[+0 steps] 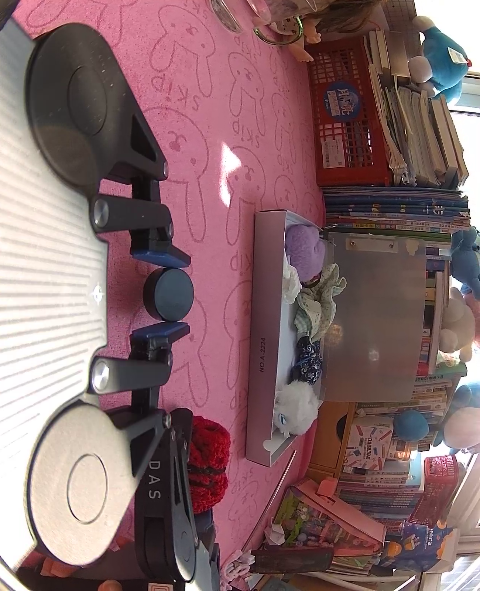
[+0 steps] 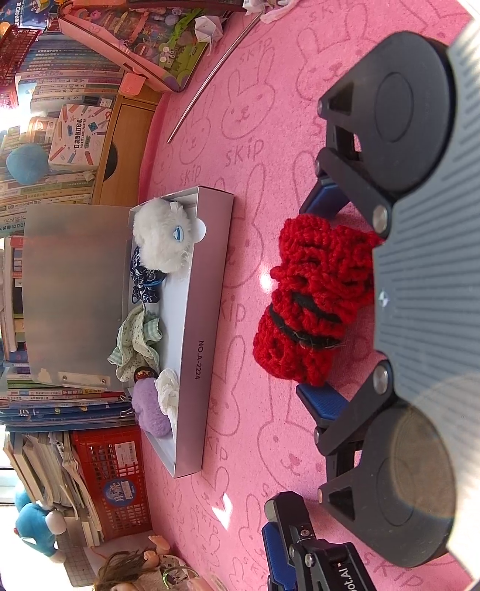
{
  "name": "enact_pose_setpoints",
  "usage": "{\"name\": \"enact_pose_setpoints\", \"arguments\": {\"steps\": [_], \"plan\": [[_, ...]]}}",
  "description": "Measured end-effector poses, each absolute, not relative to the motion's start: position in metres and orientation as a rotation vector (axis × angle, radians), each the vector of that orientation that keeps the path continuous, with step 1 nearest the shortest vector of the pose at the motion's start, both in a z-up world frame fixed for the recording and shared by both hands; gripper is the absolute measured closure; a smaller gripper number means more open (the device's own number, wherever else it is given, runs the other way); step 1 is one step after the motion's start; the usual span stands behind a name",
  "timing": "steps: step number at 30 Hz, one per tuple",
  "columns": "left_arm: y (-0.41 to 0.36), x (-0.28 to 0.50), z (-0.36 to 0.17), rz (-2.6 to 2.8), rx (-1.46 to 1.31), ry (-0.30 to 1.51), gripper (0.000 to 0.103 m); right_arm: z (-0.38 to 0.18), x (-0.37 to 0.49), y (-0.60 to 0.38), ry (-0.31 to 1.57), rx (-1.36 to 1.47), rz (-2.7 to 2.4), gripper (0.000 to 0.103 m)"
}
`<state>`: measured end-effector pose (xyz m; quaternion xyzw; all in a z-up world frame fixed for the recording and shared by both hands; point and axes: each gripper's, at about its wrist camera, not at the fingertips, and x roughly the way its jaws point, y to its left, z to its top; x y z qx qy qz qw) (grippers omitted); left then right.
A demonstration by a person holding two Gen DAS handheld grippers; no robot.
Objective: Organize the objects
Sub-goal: 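Carry the black lid and red knitted roll over the silver box with both grippers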
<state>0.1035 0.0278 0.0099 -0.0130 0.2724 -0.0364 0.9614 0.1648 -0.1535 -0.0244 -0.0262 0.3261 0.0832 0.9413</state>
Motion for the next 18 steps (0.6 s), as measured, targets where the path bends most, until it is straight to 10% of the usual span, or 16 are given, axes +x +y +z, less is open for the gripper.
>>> {"name": "enact_pose_setpoints", "arguments": {"steps": [18], "plan": [[0.017,0.112,0.025,-0.109,-0.012,0.515,0.066,-0.004,0.158,-0.156,0.617,-0.009,0.211,0.032]]}}
